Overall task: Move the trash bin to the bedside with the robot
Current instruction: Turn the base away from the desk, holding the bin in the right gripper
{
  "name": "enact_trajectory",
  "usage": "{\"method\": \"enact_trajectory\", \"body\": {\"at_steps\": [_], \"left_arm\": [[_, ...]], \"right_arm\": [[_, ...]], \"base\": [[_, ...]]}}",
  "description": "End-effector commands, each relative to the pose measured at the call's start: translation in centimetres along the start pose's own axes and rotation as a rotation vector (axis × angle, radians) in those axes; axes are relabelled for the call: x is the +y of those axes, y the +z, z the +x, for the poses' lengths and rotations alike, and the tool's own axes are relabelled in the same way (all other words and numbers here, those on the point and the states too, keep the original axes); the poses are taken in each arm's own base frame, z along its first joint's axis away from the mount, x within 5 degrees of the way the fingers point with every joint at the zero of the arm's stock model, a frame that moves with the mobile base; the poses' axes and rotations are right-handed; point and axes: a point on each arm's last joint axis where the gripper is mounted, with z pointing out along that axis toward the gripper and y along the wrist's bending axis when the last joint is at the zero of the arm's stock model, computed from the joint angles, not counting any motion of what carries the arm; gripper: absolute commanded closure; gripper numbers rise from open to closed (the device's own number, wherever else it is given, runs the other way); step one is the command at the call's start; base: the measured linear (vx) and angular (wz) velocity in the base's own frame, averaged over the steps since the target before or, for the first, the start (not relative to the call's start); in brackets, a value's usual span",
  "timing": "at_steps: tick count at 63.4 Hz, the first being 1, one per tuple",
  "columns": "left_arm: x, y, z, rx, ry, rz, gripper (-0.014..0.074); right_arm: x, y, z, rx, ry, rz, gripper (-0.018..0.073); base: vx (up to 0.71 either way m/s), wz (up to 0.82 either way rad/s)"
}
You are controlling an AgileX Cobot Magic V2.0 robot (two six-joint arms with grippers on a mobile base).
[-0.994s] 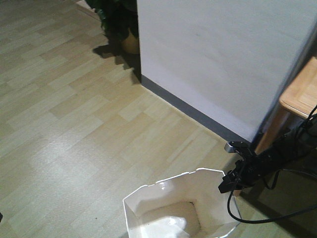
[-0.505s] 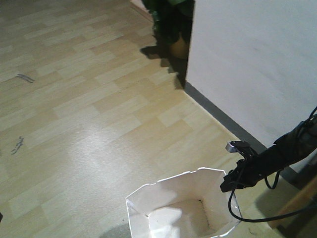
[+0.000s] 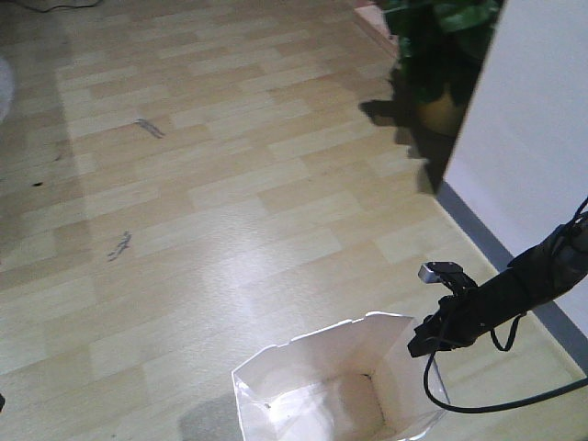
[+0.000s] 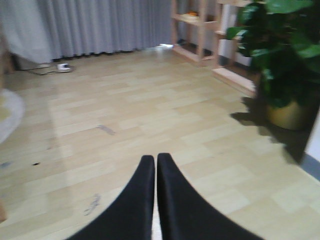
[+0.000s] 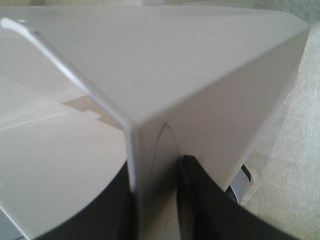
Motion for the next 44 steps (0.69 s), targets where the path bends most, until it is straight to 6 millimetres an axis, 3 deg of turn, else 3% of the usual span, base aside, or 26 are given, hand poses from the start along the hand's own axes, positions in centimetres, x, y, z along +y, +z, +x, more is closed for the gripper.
{"method": "enact_trajectory", "body": {"at_steps": [1,25,44], "left_arm": [[-0.03,0.06,-0.08,-0.064,-0.007,0.008,0.0602],[-0.03,0.06,-0.08,-0.064,-0.007,0.008,0.0602],[-0.03,0.06,-0.08,-0.064,-0.007,0.008,0.0602]], "right_arm": [[2.48,-2.37,-1.65,-0.073,-0.029,-0.17,0.0563],[2.48,-2.37,-1.65,-0.073,-0.029,-0.17,0.0563],[2.48,-2.37,-1.65,-0.073,-0.029,-0.17,0.0563]], "base": [[0.17,0.55],[0.18,0.52],[0.2,0.26]]}}
